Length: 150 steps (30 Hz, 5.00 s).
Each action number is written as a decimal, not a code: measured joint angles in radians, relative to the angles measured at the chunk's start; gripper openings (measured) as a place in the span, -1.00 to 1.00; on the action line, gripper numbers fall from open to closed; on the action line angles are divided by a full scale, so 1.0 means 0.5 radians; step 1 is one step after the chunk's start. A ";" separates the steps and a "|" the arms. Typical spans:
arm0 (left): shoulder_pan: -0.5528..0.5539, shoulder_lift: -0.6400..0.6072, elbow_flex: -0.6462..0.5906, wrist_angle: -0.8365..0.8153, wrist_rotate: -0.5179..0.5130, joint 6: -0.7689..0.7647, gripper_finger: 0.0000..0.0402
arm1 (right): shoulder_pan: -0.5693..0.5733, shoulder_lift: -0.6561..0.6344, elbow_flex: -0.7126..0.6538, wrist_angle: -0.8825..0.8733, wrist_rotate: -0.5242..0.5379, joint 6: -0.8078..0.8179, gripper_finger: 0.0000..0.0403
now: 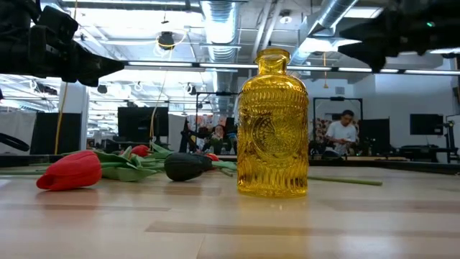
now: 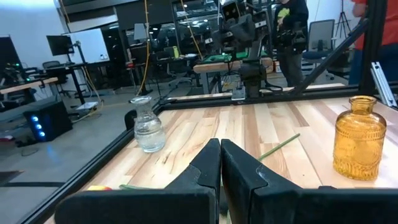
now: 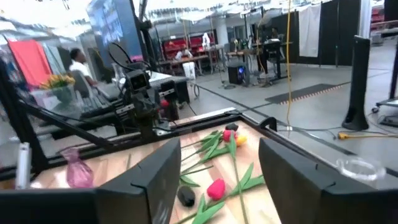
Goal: Sort flowers into vase by color
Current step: Put the top red flower into the transparent vase
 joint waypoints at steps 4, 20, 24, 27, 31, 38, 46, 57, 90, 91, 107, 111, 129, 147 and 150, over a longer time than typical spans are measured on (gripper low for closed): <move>0.000 0.001 0.000 0.001 0.000 0.000 -1.00 | -0.002 0.382 0.253 0.003 0.037 -0.151 0.24; 0.000 0.000 0.000 0.002 0.000 0.000 -1.00 | -0.287 2.059 1.498 -0.392 -0.151 -0.235 0.24; 0.000 0.000 0.000 0.002 0.000 0.000 -1.00 | -0.307 2.420 1.838 -0.528 -0.194 -0.287 0.24; -0.001 0.001 0.000 0.002 0.000 0.000 -1.00 | -0.304 2.666 2.106 -0.672 -0.205 -0.381 0.24; -0.001 0.001 0.000 0.002 0.000 0.000 -1.00 | -0.292 2.971 2.484 -0.903 -0.207 -0.389 0.24; 0.000 0.000 0.000 0.002 0.000 0.000 -1.00 | -0.280 3.429 3.035 -1.161 -0.217 -0.397 0.23; 0.000 0.000 0.000 0.002 0.001 0.000 -1.00 | -0.264 3.805 3.406 -1.312 -0.321 -0.472 0.23; 0.000 0.001 0.000 0.002 0.006 0.000 -1.00 | -0.243 4.034 3.666 -1.347 -0.272 -0.599 0.23; 0.000 0.001 0.000 0.002 0.011 -0.083 -1.00 | -0.266 3.968 3.780 -2.131 -0.352 -0.705 0.23; 0.000 0.001 0.000 0.001 0.011 -0.083 -1.00 | -0.266 3.957 3.780 -2.179 -0.352 -0.695 0.24; 0.000 0.001 0.000 0.002 0.009 -0.083 -1.00 | -0.338 3.956 3.779 -2.667 -0.283 -0.652 0.23; 0.000 0.001 0.000 0.002 0.009 -0.083 -1.00 | -0.356 3.955 3.694 -2.692 -0.282 -0.651 0.24; -0.001 0.001 0.000 0.001 0.011 -0.082 -1.00 | -0.291 3.960 3.621 -2.656 -0.115 -0.789 0.23; 0.000 0.002 0.001 0.001 0.011 -0.159 -1.00 | -0.243 3.992 3.534 -2.565 -0.105 -0.850 0.02; -0.001 0.002 0.000 0.001 0.010 -0.159 -1.00 | -0.244 3.992 3.534 -2.570 -0.104 -0.861 -0.03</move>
